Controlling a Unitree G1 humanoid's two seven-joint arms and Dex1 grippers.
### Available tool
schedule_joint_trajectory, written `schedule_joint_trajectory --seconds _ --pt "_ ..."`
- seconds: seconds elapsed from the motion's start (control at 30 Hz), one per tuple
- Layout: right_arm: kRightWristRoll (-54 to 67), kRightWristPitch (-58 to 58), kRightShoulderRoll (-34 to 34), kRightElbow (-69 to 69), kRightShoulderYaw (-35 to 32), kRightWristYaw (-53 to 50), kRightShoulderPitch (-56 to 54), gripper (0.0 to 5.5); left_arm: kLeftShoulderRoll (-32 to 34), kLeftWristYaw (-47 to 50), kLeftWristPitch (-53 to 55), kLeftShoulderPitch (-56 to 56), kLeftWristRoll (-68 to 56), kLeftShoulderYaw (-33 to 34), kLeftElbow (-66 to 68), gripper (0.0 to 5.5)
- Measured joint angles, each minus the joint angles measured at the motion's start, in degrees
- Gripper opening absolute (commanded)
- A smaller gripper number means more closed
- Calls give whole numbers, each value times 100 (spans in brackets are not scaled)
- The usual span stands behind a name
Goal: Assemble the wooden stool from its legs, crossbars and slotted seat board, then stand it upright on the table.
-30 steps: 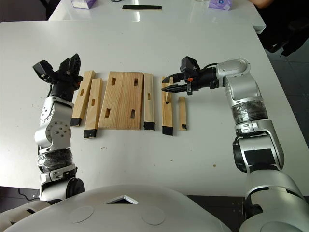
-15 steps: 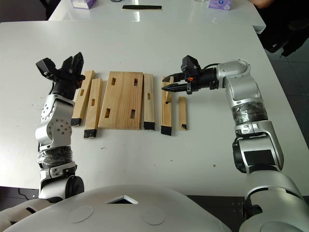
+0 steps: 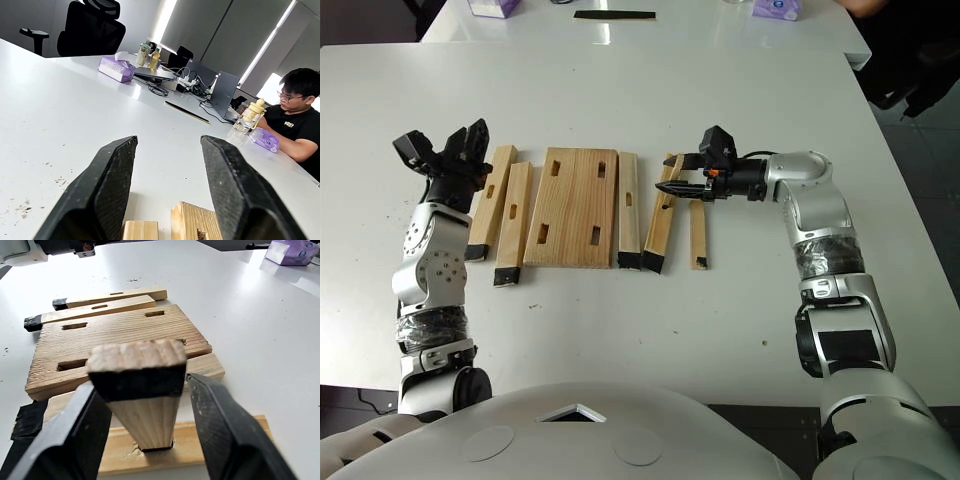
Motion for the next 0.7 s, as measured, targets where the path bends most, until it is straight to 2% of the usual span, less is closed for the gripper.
schedule_joint_trajectory --seconds 0.2,0.43,0.5,0.57,0.63,0.7 --pt "-12 250 -357 -1034 -193 -394 820 251 -3 3 0 56 -2 16 -11 237" --pt "270 643 -442 -1668 -789 -1001 772 251 -19 59 -1 78 2 36 -12 237" --pt "767 1013 -142 -1986 -1191 -1499 372 251 -67 107 -5 86 2 33 -17 237" --pt "1194 1339 162 -2370 -1292 -1805 47 251 -121 156 -7 81 3 24 -15 237" --pt "1450 1508 469 -2813 -1111 -1949 31 251 -125 167 -34 70 5 28 9 237" --pt "1155 1447 786 -2833 -639 -2263 16 251 -134 172 -49 18 8 21 54 237"
